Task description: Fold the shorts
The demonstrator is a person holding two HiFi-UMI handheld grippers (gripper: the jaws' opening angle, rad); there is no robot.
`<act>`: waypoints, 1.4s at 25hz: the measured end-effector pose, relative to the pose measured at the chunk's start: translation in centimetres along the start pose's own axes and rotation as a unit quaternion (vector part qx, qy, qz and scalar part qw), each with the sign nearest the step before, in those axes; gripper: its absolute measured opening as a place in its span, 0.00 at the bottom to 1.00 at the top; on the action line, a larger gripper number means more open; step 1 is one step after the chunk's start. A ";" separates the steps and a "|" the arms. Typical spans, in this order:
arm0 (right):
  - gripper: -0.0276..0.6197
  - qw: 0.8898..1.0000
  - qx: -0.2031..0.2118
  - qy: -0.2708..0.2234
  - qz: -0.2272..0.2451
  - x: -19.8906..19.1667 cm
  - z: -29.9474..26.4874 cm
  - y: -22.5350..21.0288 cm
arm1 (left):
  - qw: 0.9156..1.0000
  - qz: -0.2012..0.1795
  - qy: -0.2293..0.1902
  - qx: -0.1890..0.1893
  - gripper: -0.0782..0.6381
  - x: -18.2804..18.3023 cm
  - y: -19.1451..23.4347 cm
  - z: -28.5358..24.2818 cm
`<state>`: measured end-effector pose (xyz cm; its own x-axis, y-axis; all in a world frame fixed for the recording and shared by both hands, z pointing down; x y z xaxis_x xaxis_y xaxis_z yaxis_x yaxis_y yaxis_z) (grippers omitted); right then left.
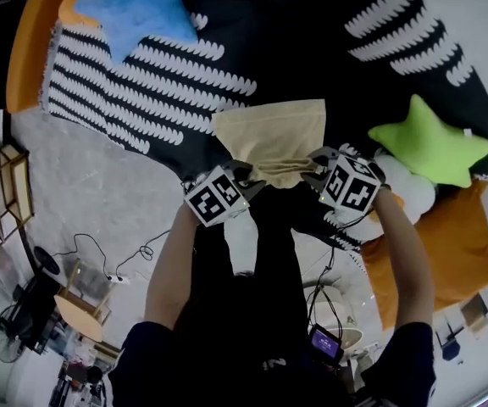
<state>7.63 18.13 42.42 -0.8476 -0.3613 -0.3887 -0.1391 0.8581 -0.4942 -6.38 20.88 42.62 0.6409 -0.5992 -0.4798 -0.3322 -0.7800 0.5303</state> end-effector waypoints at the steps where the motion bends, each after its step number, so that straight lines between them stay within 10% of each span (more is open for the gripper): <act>1: 0.14 1.000 0.004 -0.001 -0.017 0.0 -0.3 -0.9 | 1.000 0.004 0.002 0.009 0.15 0.2 0.7 -0.2; 7: 0.16 0.995 0.019 0.002 -0.102 5.4 -0.4 -8.3 | 0.998 0.039 -0.002 0.046 0.15 1.3 8.2 2.7; 16: 0.20 0.963 -0.081 -0.016 -0.255 6.3 -4.0 -15.2 | 0.978 0.109 0.070 0.164 0.19 -0.7 15.5 1.8; 21: 0.22 0.951 -0.094 -0.030 -0.294 4.9 -3.0 -16.0 | 0.964 0.135 0.012 0.227 0.39 0.3 15.2 3.6; 24: 0.52 0.948 -0.078 -0.078 -0.300 4.6 -0.2 -15.3 | 0.954 0.184 -0.024 0.236 0.41 -0.3 13.9 4.8; 28: 0.49 0.932 -0.085 -0.162 -0.314 3.5 3.0 -14.1 | 0.934 0.258 -0.076 0.236 0.42 -3.1 12.5 6.6; 35: 0.45 0.966 -0.063 -0.133 -0.214 -2.5 2.9 -7.2 | 0.912 0.306 -0.120 0.245 0.41 -6.5 9.4 7.3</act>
<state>12.25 11.79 44.67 -0.5393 -0.7593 -0.3642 -0.5232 0.6410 -0.5616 -18.68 16.15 45.61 0.0809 -0.9258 -0.3692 -0.8843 -0.2376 0.4020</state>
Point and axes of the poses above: the fingertips, and each gripper's own axes: z backward along the fingers, y to its left, x out of its top, the point moved 6 cm from there along z, backward along the fingers, and after that the axes turned 5 degrees about -z, right-handed, at the moved point
